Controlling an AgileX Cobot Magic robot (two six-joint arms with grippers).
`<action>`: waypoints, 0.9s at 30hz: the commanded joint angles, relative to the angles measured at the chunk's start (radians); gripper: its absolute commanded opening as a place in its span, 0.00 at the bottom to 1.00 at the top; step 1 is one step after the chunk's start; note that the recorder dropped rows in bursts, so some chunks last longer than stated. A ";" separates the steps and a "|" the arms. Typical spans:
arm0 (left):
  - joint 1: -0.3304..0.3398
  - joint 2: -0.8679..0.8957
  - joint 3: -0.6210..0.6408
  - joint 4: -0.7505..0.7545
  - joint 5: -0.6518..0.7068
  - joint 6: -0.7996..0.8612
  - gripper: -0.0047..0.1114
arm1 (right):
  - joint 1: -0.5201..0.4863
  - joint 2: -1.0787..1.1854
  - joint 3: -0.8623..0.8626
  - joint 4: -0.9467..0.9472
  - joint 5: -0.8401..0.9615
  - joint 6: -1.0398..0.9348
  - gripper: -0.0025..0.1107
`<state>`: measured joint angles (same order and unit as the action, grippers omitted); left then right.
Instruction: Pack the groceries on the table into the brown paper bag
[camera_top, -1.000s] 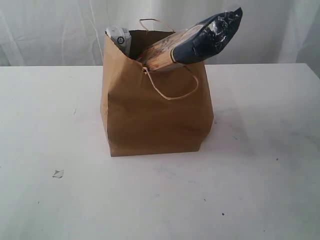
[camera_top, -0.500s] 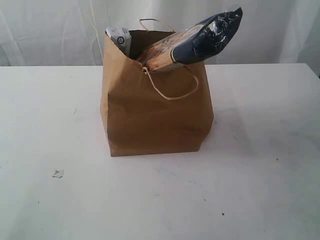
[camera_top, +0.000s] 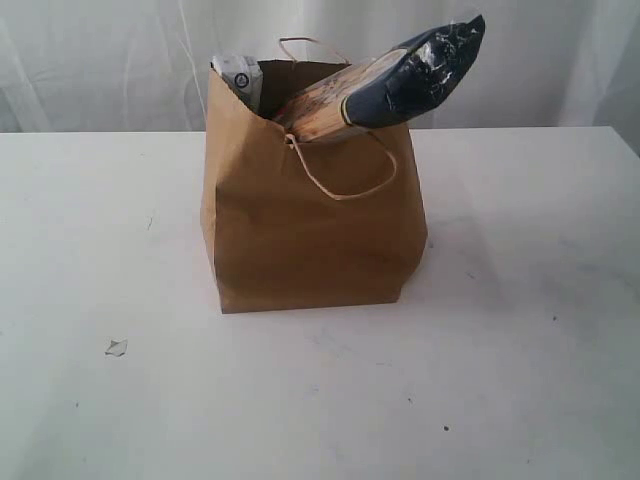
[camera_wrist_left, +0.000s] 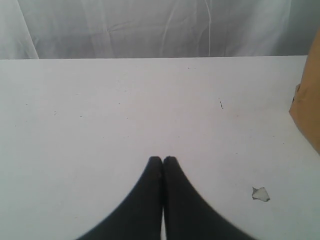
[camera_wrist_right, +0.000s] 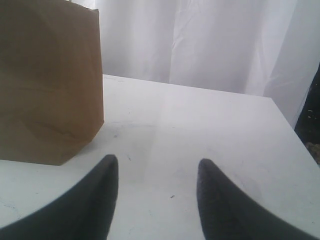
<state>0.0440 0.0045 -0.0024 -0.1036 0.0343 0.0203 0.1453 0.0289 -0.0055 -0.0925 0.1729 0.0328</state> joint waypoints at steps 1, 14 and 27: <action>0.004 -0.005 0.002 0.001 0.004 -0.010 0.04 | -0.006 -0.006 0.005 -0.008 -0.002 -0.004 0.43; 0.004 -0.005 0.002 0.001 0.004 -0.008 0.04 | -0.006 -0.006 0.005 -0.008 -0.002 -0.004 0.43; 0.004 -0.005 0.002 0.016 0.004 0.002 0.04 | -0.006 -0.006 0.005 -0.008 -0.002 -0.004 0.43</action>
<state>0.0440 0.0045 -0.0024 -0.0864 0.0383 0.0184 0.1453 0.0289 -0.0055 -0.0925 0.1729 0.0328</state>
